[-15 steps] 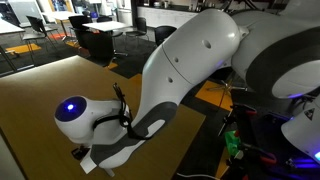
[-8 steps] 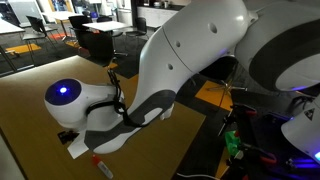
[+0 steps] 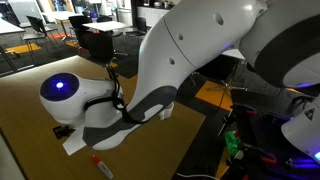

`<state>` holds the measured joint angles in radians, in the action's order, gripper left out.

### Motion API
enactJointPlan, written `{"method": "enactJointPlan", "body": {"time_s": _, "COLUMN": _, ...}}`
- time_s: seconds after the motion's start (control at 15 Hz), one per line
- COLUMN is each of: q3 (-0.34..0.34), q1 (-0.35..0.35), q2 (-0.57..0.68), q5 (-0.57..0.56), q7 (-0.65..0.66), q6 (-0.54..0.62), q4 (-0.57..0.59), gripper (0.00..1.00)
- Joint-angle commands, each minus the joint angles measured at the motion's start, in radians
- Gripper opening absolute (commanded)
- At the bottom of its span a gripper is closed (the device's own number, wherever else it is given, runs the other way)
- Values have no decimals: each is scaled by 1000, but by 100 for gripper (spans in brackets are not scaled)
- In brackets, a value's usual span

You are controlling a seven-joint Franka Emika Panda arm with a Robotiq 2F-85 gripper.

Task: Take the red marker out of the white mug and place it on the table

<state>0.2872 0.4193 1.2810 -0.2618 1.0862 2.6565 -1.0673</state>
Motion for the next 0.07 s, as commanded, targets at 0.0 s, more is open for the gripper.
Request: {"method": "enactJointPlan", "body": {"time_s": 0.0, "q3": 5, "q1": 4, "q2": 6, "q5": 10, "q7": -4, "q6": -2, "q4": 6, "gripper": 100}}
